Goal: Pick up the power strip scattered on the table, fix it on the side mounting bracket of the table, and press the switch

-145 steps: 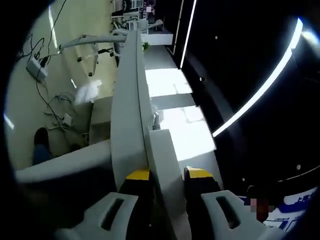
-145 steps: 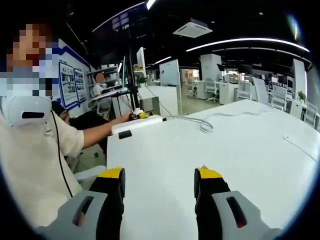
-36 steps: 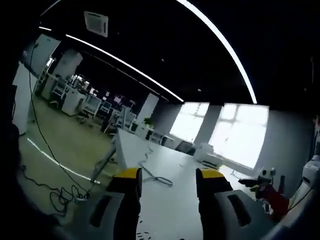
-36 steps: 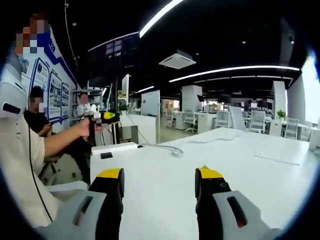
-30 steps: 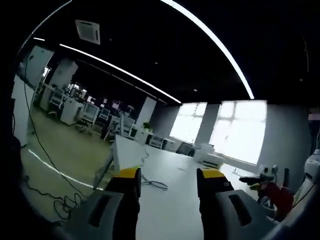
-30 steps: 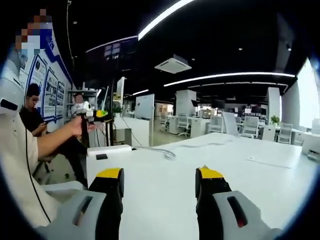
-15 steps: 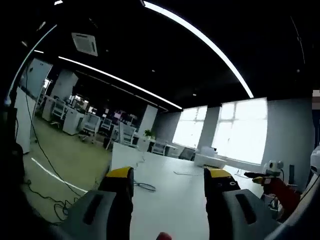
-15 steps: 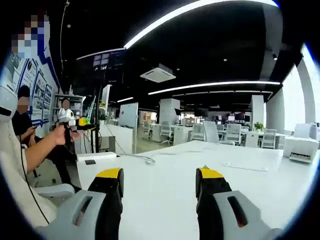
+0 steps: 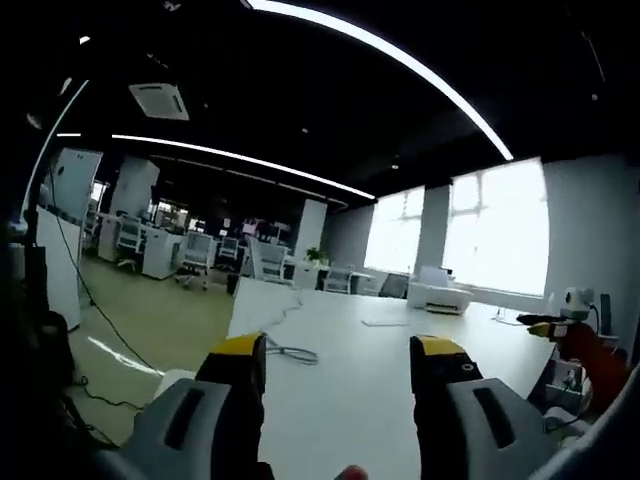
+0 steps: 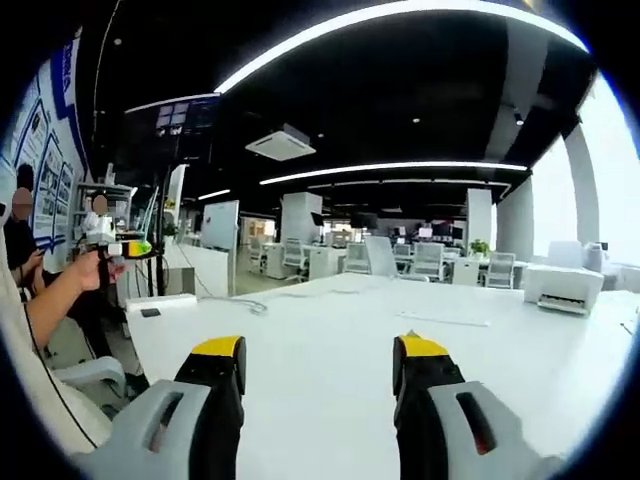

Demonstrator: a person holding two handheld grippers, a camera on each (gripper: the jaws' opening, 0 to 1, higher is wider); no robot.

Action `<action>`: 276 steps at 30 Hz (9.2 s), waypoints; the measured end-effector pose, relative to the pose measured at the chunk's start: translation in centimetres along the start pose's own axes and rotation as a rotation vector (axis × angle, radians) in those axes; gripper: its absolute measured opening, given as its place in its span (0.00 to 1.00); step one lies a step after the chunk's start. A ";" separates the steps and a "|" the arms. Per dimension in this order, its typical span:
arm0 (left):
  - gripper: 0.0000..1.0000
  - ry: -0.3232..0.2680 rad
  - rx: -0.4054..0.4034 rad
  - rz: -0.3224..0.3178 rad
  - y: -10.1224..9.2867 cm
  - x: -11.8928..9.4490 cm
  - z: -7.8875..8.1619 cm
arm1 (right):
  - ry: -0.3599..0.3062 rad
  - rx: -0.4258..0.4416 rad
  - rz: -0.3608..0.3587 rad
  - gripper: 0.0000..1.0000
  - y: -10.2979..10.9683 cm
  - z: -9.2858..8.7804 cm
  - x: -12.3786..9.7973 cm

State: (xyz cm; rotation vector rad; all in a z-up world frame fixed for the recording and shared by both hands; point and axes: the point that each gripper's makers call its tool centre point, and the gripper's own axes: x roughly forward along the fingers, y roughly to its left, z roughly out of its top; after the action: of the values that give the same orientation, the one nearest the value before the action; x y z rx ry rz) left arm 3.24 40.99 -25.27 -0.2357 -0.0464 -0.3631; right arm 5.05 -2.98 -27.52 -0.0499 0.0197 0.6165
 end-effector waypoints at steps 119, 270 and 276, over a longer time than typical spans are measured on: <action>0.59 0.579 0.236 0.021 6.0 -4.8 -3.5 | 0.036 0.075 0.017 0.52 1.1 -3.4 -1.5; 0.49 1.312 0.350 -0.319 12.2 -8.4 -12.1 | 0.055 0.106 0.078 0.44 2.3 -4.8 -0.8; 0.48 1.299 0.348 -0.323 12.4 -8.3 -12.0 | 0.059 0.109 0.082 0.44 2.3 -4.9 -0.7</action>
State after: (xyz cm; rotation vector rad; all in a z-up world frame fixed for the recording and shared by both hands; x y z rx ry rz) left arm -0.10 52.28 -40.42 0.3873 1.1350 -0.7637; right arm 3.15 -1.73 -32.47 0.0380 0.1131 0.6947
